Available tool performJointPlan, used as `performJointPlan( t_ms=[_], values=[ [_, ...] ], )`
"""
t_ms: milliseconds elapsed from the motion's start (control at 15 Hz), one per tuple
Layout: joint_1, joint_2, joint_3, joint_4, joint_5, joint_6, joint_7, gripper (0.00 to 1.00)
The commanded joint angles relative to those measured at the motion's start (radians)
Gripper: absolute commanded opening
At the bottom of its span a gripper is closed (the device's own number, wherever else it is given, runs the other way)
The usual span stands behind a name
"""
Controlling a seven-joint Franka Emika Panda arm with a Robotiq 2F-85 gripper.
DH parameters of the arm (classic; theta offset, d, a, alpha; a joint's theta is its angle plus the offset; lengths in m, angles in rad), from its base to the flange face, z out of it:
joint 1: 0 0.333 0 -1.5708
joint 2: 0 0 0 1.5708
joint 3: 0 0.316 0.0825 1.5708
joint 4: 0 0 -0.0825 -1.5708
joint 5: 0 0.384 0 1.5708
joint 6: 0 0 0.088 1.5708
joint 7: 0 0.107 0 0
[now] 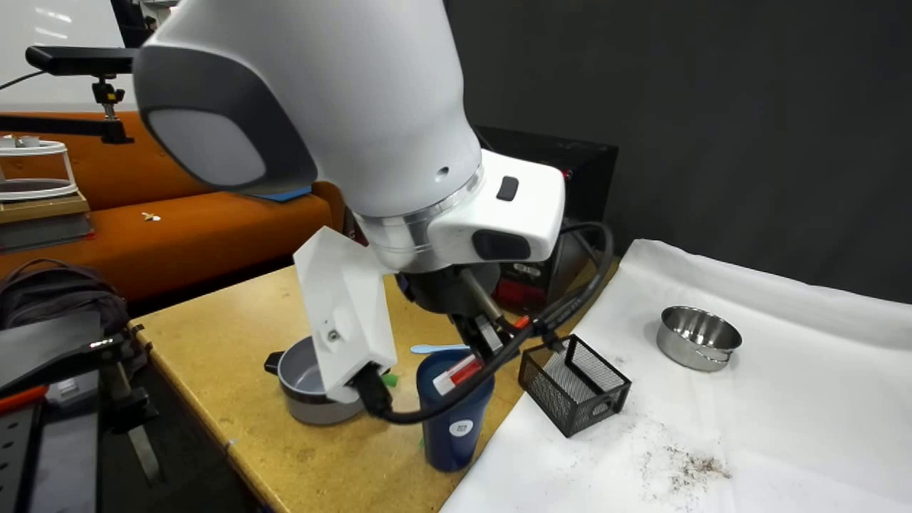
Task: Put the marker inside the blue cup
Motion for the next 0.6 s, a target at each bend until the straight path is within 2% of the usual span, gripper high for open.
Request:
performJointPlan(
  t_ms=[0,267,533],
  values=[
    [0.002,0.047,-0.001,-0.003,-0.038,0.031,-0.023,0.05],
    [0.047,0.094,-0.040,0.023,-0.047,0.060,-0.014,0.05],
    [0.130,0.140,-0.112,0.072,-0.032,0.085,-0.008,0.05]
  ],
)
